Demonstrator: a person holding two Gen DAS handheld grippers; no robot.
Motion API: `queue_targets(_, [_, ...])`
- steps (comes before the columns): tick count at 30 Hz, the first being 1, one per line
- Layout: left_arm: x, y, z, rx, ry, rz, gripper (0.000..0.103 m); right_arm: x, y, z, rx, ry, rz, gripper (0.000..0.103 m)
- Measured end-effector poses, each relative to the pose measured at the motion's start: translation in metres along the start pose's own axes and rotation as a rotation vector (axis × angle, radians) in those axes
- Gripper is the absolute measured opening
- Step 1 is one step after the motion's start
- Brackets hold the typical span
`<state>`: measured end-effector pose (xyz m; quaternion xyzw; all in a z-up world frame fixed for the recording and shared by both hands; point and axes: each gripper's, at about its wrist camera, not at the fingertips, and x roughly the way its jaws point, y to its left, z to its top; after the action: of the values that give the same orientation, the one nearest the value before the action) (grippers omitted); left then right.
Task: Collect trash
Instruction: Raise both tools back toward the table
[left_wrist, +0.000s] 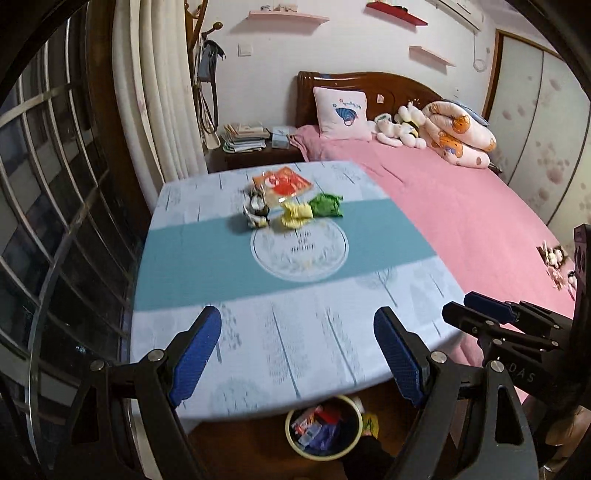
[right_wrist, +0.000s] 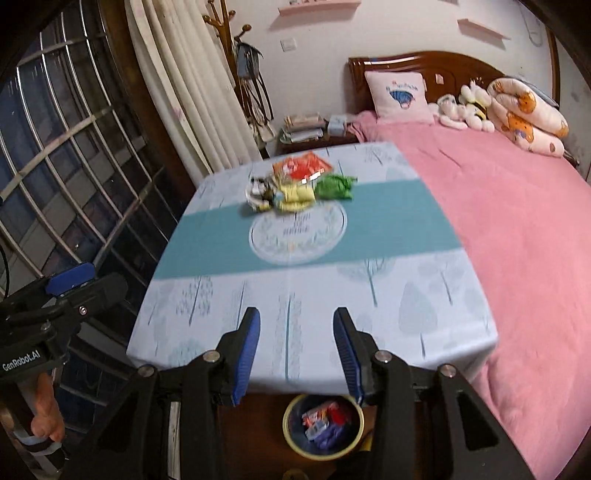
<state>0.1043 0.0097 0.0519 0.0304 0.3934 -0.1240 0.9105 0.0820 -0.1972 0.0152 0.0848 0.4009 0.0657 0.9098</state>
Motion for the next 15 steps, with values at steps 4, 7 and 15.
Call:
queue_targets(4, [0.025,-0.003,0.024,-0.018,0.022,0.014,0.083,0.023,-0.013,0.03,-0.015,-0.009,0.019,0.041])
queue_targets(7, [0.056,-0.004,0.046,-0.054,0.047,0.032,0.083,0.045,-0.026,0.055,-0.031,-0.001,0.045,0.041])
queue_targets(15, [0.147,-0.001,0.099,-0.23,0.133,0.092,0.083,0.13,-0.073,0.129,-0.095,0.097,0.113,0.041])
